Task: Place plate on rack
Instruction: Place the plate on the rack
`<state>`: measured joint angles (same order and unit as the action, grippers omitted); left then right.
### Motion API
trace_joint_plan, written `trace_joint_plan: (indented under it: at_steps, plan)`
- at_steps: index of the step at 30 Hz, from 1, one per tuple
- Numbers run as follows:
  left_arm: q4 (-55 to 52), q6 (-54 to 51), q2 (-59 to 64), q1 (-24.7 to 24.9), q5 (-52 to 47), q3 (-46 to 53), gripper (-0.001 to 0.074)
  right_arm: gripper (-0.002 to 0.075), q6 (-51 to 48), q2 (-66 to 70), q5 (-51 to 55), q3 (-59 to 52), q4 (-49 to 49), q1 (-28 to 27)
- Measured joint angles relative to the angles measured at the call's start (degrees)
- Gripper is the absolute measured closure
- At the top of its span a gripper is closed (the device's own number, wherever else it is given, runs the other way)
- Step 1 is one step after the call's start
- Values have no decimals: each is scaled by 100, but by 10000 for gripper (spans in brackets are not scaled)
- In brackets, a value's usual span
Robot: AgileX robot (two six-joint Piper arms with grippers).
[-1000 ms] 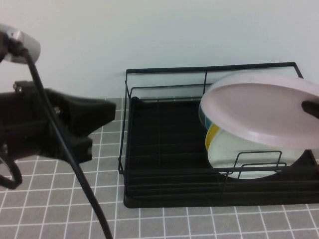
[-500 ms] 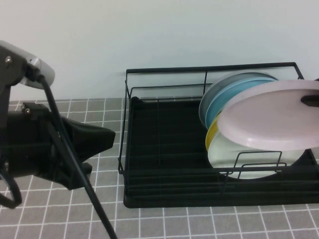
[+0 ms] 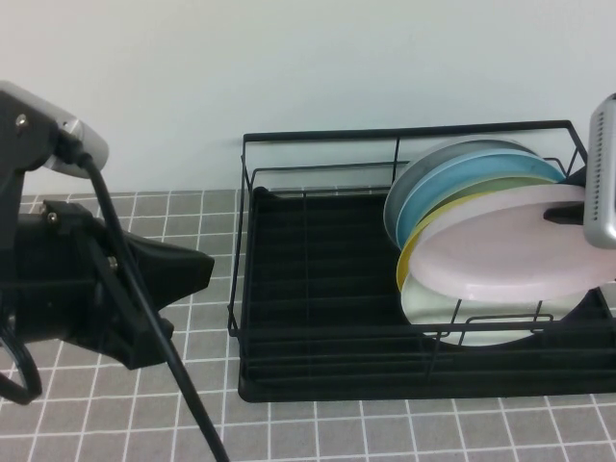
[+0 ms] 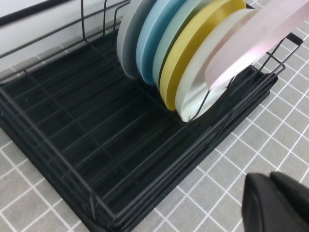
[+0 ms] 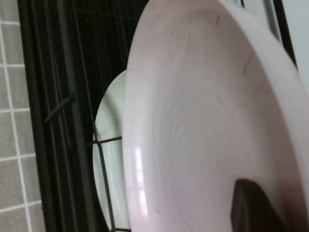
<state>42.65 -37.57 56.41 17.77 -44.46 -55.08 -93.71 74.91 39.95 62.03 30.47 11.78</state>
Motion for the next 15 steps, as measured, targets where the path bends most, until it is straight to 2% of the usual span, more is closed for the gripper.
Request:
trace_joint_plan:
  at_steps: [15]
  plan:
    - [-81,0,0,0,0,0,736,603,40,525,-144,-222,-15,13]
